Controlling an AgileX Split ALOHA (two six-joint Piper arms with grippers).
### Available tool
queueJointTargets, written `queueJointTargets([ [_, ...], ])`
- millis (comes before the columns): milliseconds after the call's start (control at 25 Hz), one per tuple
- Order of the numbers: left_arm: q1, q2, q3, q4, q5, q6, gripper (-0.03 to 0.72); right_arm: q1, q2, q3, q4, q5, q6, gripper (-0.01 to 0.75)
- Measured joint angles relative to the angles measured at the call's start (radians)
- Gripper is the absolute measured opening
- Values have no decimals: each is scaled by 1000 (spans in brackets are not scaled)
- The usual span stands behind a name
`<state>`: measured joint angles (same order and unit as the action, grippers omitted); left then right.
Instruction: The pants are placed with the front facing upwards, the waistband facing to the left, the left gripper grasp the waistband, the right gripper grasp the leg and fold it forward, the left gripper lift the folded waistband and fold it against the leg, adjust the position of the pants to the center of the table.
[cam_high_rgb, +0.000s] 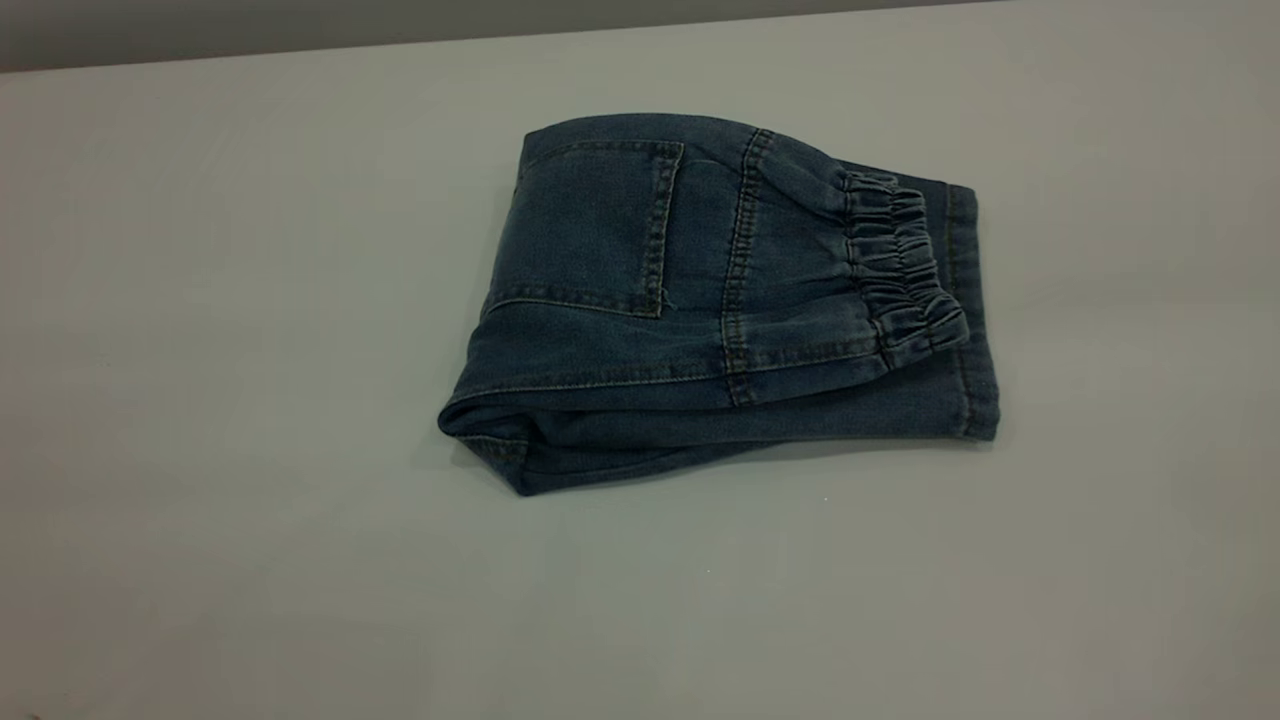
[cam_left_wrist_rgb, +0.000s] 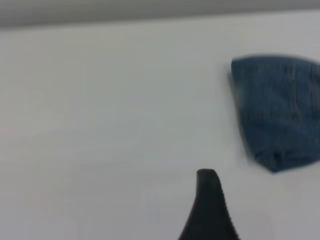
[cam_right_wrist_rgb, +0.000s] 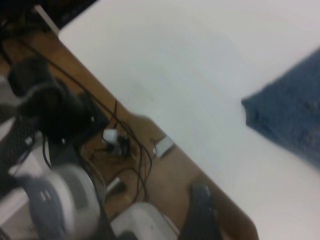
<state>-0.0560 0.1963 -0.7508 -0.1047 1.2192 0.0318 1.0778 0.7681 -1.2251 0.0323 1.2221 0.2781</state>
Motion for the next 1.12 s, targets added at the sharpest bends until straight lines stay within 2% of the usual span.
queueJointTargets([
  [360, 0, 1, 153, -2, -15, -19, 475, 0, -289, 363, -169, -1, -3, 461],
  [600, 0, 1, 191, -55, -66, -19, 475, -1, -496, 571, -160, -19, -55, 460],
  [880, 1, 1, 230, -66, -124, -11, 475, -1, -633, 705, -134, -137, -93, 461],
  [1120, 1, 1, 248, -60, -152, -10, 471, -1, -627, 718, -124, -155, -113, 456],
])
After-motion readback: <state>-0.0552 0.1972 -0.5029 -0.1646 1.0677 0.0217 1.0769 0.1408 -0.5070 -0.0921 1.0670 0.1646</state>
